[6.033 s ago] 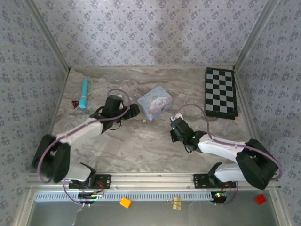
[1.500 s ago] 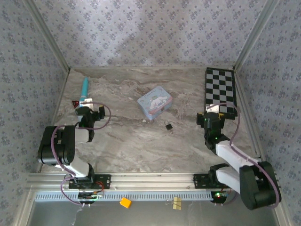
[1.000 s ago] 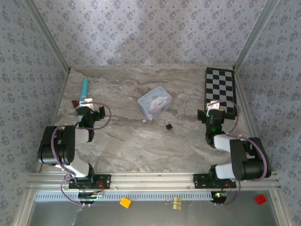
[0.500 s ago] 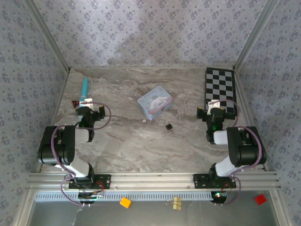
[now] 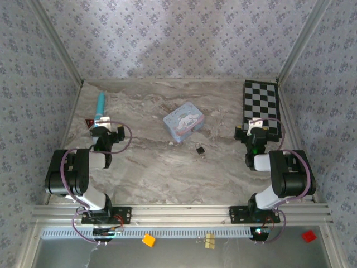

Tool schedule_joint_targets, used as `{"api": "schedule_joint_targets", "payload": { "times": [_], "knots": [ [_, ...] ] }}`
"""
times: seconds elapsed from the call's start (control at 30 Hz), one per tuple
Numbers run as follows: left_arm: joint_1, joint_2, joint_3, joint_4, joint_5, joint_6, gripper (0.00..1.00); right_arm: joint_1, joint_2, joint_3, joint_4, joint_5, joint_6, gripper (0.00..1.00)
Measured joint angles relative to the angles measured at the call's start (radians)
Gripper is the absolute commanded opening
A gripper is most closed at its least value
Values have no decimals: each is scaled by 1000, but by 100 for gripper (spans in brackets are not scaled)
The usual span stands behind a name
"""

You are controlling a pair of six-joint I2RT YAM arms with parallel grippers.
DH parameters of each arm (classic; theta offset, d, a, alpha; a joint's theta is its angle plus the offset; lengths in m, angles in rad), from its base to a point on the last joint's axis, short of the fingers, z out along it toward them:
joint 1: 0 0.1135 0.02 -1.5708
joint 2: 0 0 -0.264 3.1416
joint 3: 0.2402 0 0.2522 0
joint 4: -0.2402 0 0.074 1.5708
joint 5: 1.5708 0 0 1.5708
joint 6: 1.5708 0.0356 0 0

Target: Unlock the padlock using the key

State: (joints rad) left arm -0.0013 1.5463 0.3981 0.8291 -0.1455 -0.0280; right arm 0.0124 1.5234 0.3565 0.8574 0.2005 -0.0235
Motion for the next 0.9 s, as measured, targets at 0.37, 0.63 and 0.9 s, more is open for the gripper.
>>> {"api": "schedule_joint_targets", "payload": {
  "times": [0.37,0.63,0.9],
  "knots": [
    [-1,0,0,0,0,0,100,0,0,0,-1,0,1,99],
    [-1,0,0,0,0,0,100,0,0,0,-2,-3,1,99],
    [-1,0,0,0,0,0,100,-8,0,2,-11,-14,7,99]
  ]
}}
